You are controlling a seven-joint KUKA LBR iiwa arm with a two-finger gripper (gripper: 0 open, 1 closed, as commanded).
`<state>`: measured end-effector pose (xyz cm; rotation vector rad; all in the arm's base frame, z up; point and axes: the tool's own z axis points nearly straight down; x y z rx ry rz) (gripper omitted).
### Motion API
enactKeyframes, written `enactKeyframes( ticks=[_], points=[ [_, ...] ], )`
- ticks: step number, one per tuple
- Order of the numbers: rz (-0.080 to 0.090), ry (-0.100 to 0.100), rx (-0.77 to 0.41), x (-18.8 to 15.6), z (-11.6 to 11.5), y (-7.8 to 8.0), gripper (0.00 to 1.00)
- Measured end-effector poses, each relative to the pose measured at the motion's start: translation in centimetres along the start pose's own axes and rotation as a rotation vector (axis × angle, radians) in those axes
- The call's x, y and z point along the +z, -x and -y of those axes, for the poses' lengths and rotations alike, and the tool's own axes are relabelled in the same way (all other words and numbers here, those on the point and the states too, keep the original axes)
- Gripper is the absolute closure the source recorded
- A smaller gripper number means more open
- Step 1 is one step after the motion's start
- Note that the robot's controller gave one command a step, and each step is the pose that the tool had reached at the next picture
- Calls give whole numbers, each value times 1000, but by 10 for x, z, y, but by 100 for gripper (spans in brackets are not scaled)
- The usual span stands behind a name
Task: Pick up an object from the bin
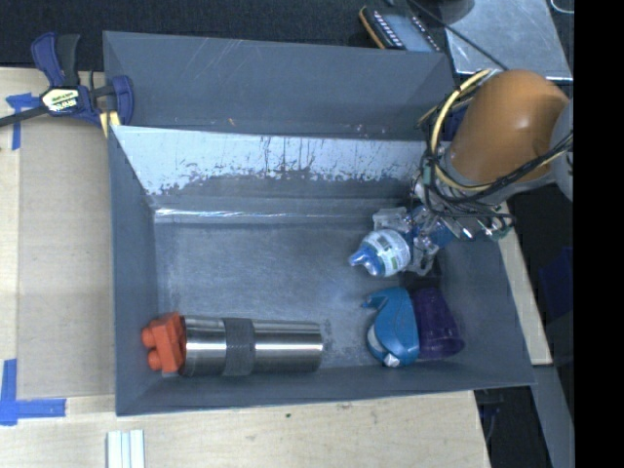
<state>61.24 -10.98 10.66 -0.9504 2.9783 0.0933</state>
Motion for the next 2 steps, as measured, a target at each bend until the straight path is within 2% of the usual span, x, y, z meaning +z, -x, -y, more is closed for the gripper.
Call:
enactKeyframes(
  ticks=[1,2],
  points=[
    [33,5,122,20,18,13,100],
    [11,-2,118,9,6,1,100]
  ],
)
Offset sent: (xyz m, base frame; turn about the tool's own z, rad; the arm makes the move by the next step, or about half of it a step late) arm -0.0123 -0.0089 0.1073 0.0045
